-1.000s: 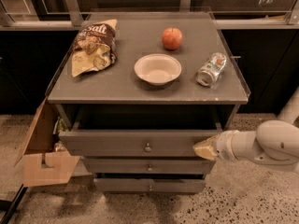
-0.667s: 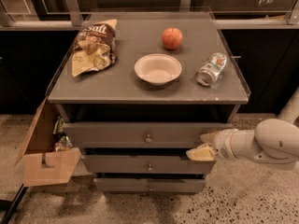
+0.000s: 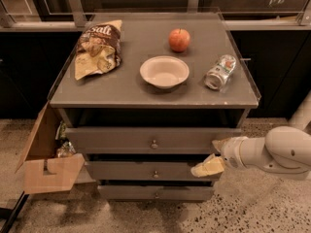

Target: Close top drawer

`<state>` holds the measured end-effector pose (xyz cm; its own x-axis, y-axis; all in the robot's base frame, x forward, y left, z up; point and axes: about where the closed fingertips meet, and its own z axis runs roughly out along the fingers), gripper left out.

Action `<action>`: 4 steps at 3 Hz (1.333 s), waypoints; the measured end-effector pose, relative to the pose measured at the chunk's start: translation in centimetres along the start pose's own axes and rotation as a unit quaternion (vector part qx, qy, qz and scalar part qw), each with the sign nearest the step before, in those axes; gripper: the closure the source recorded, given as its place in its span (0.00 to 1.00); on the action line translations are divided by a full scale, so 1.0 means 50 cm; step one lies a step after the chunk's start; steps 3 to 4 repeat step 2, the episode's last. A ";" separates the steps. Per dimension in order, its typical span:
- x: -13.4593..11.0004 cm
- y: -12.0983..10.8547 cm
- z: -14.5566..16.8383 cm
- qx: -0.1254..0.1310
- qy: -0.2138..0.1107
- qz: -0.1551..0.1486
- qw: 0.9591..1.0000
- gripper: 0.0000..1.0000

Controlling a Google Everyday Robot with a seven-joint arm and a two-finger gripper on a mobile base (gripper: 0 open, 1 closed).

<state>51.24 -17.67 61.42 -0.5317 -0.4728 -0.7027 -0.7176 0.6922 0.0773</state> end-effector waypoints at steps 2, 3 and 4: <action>0.081 0.026 -0.054 0.024 -0.026 0.075 0.997 0.00; 0.081 0.026 -0.054 0.024 -0.026 0.075 0.997 0.00; 0.081 0.026 -0.054 0.024 -0.026 0.075 0.997 0.00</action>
Offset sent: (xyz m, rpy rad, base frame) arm -0.0747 -0.0533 -0.0118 0.1372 0.0310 -0.2587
